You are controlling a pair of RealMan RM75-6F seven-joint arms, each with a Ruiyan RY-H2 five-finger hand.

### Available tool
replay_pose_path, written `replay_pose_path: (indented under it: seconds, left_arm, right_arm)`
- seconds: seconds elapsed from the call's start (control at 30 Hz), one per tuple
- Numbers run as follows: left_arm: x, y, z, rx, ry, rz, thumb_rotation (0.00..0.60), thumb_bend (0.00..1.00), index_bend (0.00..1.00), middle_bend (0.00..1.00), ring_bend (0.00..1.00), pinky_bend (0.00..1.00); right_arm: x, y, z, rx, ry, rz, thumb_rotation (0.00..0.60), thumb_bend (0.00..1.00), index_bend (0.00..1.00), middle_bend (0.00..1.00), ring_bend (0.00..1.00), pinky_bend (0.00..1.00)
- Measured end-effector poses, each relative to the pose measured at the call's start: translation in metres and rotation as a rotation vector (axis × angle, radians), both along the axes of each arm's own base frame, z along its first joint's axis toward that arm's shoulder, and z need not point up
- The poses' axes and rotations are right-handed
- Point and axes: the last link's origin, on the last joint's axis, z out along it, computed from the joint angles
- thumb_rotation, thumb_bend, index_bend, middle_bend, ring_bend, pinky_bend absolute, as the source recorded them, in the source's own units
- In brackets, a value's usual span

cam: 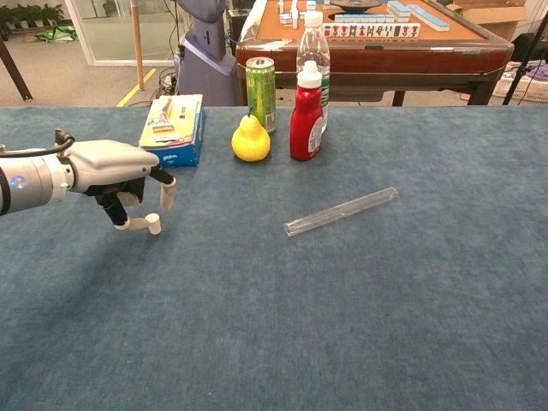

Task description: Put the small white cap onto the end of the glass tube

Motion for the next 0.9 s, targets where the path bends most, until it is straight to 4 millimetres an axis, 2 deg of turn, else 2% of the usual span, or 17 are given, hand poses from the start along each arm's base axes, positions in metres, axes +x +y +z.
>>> replay_pose_path:
  seconds: [0.9]
  left_arm:
    - [-0.007, 0.005, -0.011, 0.026, -0.004, -0.006, 0.600, 0.29, 0.46, 1.00, 1.00, 1.00]
  right_arm:
    - [-0.001, 0.001, 0.001, 0.002, 0.004, -0.013, 0.600, 0.24, 0.38, 0.45, 0.44, 0.40]
